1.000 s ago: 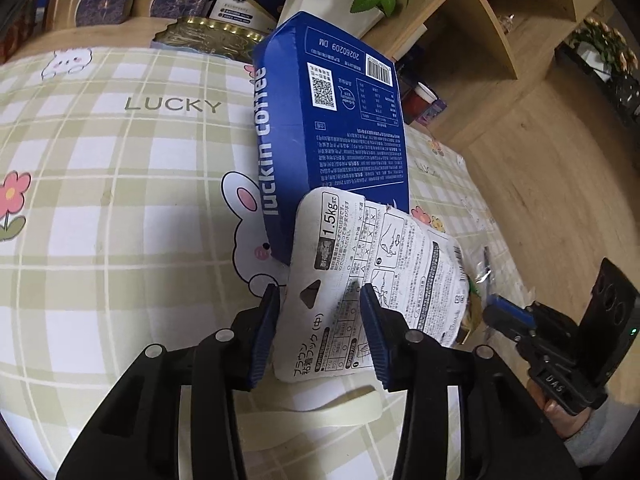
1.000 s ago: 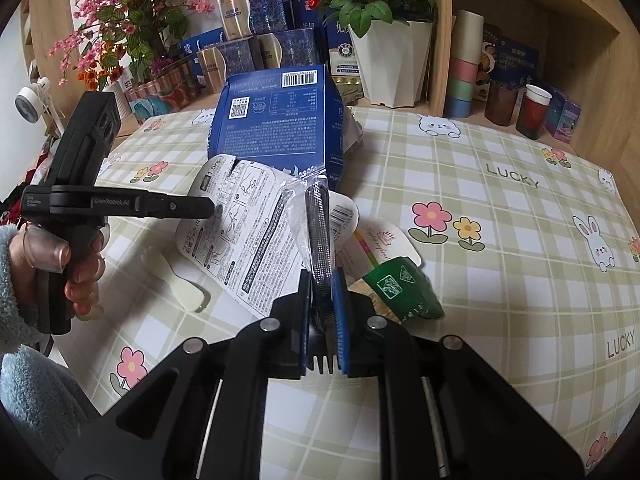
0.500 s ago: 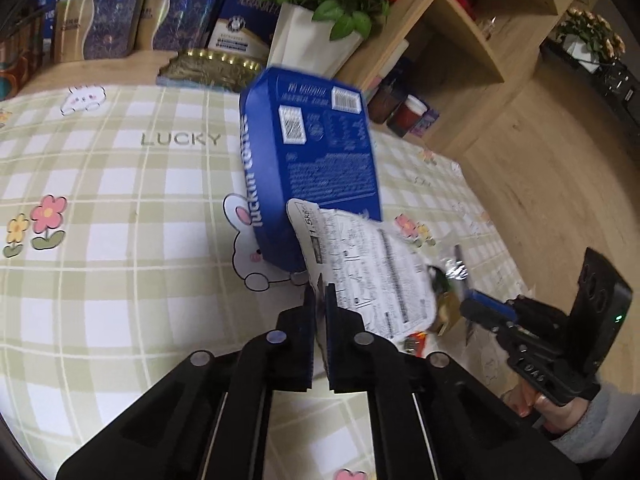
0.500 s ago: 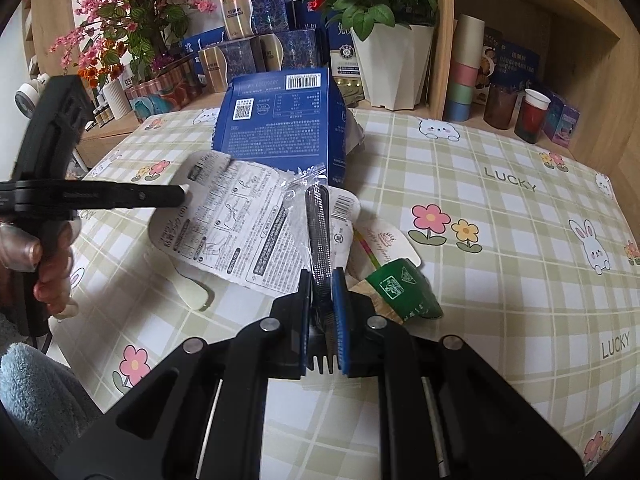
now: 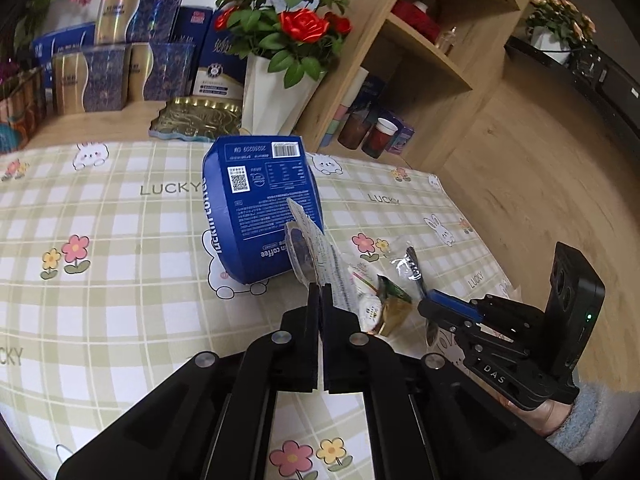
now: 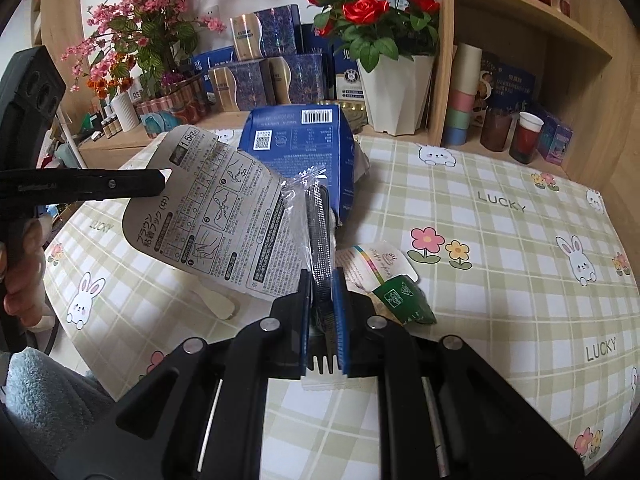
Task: Collect trash
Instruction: 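Lift the paper card with the left gripper while the right gripper lifts the fork packet, then carry the paper card over the bin and open the left gripper while the right gripper carries the fork packet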
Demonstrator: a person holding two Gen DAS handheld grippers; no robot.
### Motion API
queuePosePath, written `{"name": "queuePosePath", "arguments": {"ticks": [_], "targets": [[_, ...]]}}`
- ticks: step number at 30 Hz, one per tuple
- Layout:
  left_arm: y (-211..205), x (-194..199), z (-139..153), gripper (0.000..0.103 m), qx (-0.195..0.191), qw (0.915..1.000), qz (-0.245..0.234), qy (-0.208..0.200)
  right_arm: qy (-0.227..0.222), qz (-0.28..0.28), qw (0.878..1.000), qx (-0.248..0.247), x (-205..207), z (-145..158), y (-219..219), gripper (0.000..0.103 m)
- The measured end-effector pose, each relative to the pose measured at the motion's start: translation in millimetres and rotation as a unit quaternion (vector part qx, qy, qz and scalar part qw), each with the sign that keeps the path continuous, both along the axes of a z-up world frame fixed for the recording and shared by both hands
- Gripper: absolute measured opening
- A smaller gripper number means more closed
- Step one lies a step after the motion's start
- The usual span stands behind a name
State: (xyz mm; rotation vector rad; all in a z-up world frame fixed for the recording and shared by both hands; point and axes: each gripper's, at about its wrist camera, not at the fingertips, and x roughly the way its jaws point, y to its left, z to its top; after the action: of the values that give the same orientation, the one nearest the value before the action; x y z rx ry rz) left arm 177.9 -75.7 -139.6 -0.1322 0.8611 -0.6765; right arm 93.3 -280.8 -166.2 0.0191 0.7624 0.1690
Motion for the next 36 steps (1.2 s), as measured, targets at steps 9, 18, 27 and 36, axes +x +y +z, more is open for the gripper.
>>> {"name": "queuePosePath", "arguments": {"ticks": [9, 18, 27, 36], "targets": [[3.5, -28.7, 19.4, 0.001, 0.019, 0.9996, 0.002, -0.021, -0.016, 0.003, 1.000, 0.002, -20.7, 16.1, 3.1, 0.014], [18.6, -56.8, 40.6, 0.001, 0.021, 0.9991, 0.008, -0.036, -0.032, 0.012, 0.999, 0.003, -41.3, 30.5, 13.7, 0.014], [37.7, -94.1, 54.8, 0.001, 0.027, 0.9986, 0.012, -0.044, -0.041, 0.022, 0.999, 0.011, -65.3, 35.5, 21.7, 0.014], [60.5, -144.0, 61.3, 0.001, 0.037, 0.9984, 0.010, -0.042, -0.046, 0.035, 0.998, 0.026, -94.9, 33.3, 34.7, 0.014]]}}
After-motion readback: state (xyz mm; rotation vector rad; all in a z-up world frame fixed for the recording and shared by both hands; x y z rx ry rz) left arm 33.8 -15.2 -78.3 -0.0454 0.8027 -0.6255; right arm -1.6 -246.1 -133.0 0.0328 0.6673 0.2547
